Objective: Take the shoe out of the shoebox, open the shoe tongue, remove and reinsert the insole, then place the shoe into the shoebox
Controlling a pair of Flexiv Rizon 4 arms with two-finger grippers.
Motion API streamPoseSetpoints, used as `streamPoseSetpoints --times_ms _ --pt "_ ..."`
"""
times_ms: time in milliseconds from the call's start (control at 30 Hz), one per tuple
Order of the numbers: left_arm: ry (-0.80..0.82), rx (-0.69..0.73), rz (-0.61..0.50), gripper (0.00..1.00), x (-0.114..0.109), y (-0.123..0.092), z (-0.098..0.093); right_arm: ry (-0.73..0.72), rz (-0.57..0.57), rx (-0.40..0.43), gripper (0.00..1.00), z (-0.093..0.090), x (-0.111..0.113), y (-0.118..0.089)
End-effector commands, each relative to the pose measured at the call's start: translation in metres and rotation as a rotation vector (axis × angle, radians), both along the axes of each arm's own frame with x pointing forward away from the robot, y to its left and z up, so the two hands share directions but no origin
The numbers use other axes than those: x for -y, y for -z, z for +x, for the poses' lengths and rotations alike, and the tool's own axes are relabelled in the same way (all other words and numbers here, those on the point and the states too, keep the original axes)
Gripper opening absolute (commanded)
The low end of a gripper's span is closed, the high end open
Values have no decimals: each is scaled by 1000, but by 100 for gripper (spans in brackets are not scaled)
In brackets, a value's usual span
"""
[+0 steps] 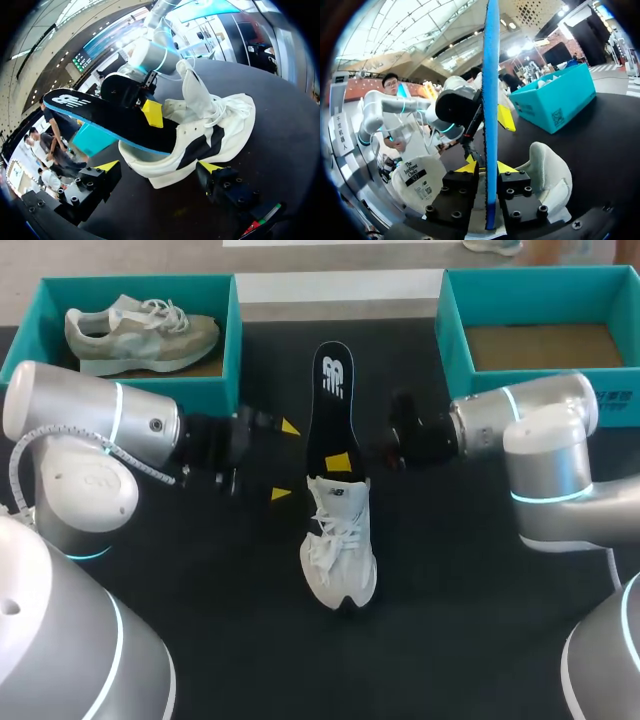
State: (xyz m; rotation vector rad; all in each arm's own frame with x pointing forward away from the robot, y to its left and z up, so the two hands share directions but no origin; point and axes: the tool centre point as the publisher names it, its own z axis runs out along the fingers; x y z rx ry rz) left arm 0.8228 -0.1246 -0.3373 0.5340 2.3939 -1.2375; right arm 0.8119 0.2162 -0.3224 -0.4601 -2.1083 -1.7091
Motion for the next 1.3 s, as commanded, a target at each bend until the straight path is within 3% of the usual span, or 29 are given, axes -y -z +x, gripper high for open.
streamPoseSetpoints --times_ms 33,200,300,567,900,1067,1200,1300 --pt "-1 1 -3 100 -1 2 -2 -3 -13 11 27 1 -1 -9" --pt "-7 -2 -4 100 -3 3 -4 -11 -23 32 23 11 -2 -17" --pt "-5 -2 -5 100 -3 3 -4 -30 -33 -2 0 16 -1 -12" --pt "-9 -3 -10 100 -4 4 -8 -32 -63 -89 0 7 1 10" --pt "-11 -17 -6 100 -8 8 -10 -7 -102 -184 0 -32 2 28" --pt "4 -16 -6 100 -6 7 -9 -8 -119 -168 0 -29 1 21" --pt "11 -13 -5 100 -5 5 -9 -14 -134 -127 17 -20 1 10" --pt "12 -11 -6 100 -6 4 -9 -23 -139 -100 19 -11 1 3"
